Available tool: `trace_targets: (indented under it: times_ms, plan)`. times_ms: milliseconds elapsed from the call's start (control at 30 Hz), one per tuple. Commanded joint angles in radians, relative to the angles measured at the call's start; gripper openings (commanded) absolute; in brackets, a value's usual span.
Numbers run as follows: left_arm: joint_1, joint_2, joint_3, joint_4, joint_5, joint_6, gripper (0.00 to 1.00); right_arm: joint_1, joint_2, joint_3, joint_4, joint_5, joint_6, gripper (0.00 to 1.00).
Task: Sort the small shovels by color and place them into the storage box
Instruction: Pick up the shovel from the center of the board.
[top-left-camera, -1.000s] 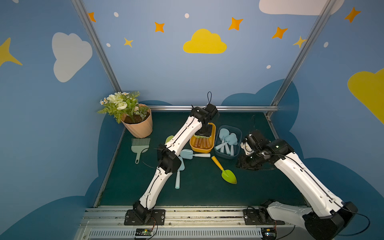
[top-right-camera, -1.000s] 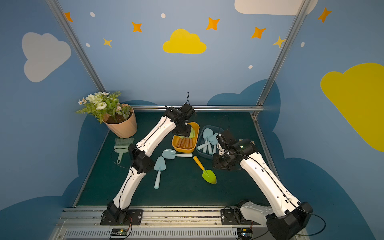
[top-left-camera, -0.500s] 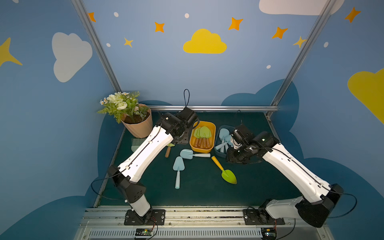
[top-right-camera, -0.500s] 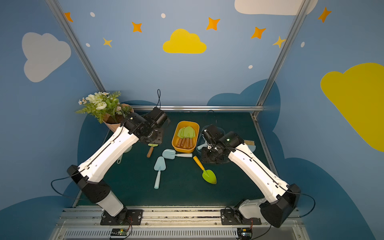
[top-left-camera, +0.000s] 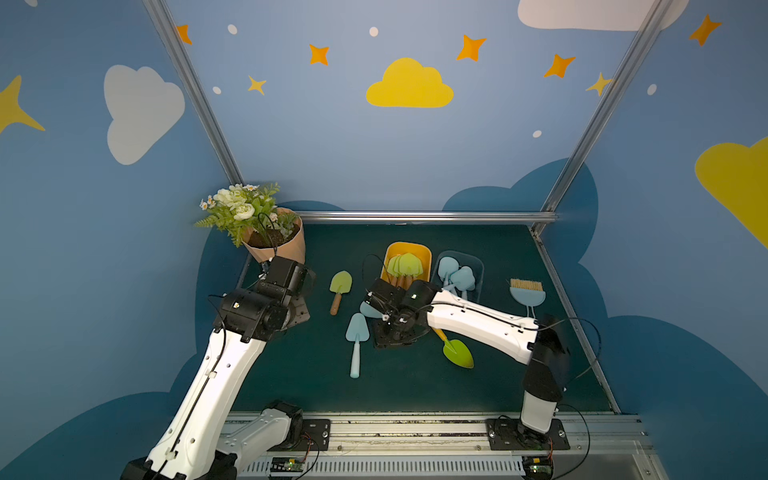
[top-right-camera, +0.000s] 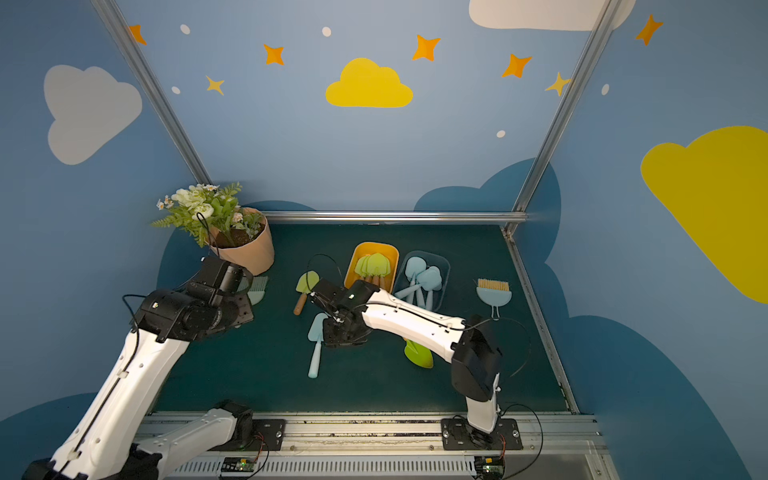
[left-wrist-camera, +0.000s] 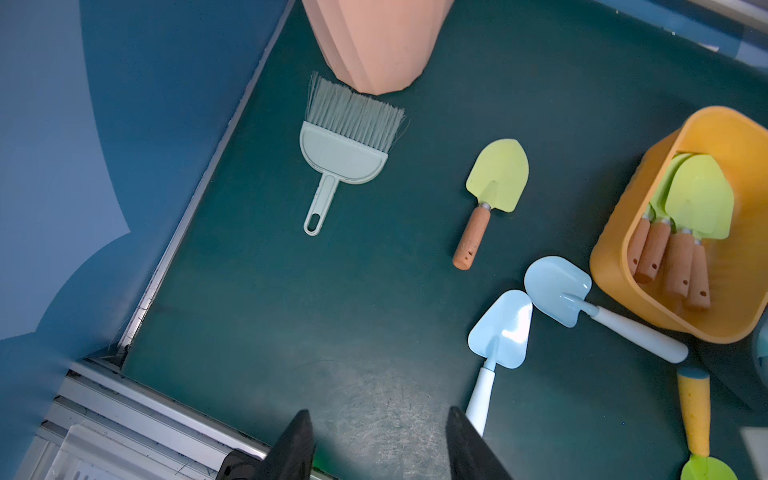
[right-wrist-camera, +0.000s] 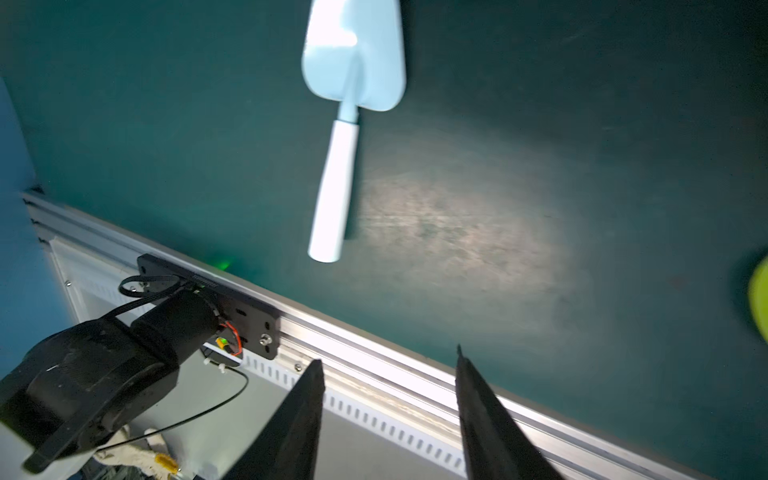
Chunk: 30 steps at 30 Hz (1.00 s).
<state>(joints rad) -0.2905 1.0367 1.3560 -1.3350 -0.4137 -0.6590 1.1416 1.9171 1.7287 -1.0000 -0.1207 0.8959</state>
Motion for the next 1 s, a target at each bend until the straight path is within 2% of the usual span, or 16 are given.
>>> trace_targets:
  times_ms: [0, 267, 533, 967]
  plan:
    - [0.028, -0.025, -0.017, -0.026, 0.013, 0.008, 0.43, 0.030, 0.084, 0.090, 0.023, -0.035, 0.068, 0.53]
    - [0.070, -0.063, -0.030, -0.027, 0.010, 0.022, 0.48, 0.055, 0.207, 0.161, 0.018, -0.025, 0.171, 0.54]
    - [0.093, -0.075, -0.043, -0.018, 0.026, 0.038, 0.48, 0.091, 0.290, 0.214, -0.022, -0.008, 0.231, 0.55]
    - [0.127, -0.069, -0.078, 0.033, 0.069, 0.071, 0.48, 0.104, 0.377, 0.282, -0.095, 0.001, 0.269, 0.56]
